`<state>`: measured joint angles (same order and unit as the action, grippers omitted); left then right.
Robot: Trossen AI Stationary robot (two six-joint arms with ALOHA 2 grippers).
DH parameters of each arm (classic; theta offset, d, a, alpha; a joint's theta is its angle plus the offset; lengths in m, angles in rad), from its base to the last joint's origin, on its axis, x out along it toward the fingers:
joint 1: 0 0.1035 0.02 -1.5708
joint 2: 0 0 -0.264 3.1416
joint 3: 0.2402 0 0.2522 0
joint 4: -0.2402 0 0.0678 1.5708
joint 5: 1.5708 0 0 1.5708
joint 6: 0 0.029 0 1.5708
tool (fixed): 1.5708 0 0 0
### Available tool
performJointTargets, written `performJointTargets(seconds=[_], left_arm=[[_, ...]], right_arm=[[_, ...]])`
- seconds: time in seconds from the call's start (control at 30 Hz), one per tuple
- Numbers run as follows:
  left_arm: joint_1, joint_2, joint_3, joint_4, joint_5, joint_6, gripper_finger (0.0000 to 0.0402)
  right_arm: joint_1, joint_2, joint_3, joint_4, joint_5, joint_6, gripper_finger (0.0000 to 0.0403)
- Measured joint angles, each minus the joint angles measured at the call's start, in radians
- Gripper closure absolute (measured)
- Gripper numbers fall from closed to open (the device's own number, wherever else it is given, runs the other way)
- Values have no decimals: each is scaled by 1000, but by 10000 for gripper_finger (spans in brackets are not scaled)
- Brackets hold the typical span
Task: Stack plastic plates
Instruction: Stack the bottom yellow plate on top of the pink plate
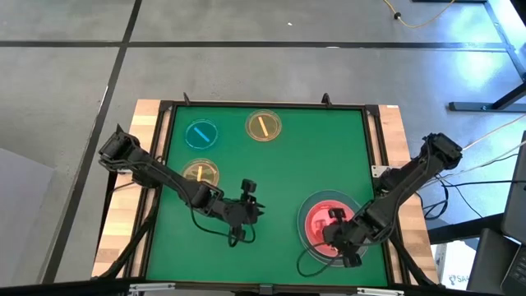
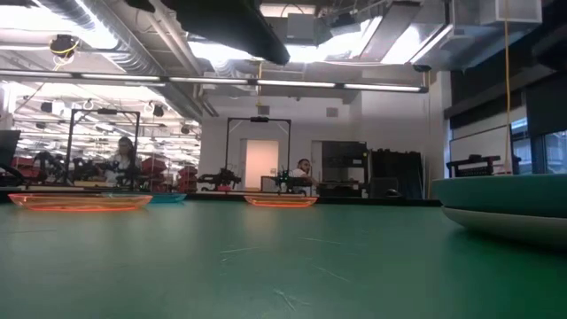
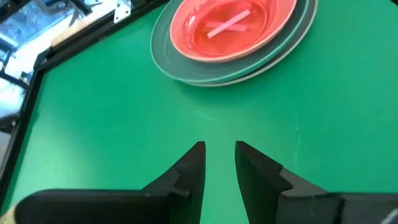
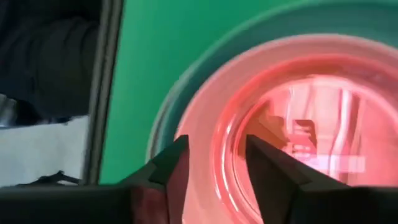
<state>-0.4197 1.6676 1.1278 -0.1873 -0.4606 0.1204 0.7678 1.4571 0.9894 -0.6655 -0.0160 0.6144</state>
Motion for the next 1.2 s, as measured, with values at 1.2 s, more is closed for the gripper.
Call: performJointTargets(seconds=[1.2], left_arm=[[224, -21, -168, -731, 84, -1062, 320]], right_arm=[[-330, 0, -50, 284, 494, -492, 242]])
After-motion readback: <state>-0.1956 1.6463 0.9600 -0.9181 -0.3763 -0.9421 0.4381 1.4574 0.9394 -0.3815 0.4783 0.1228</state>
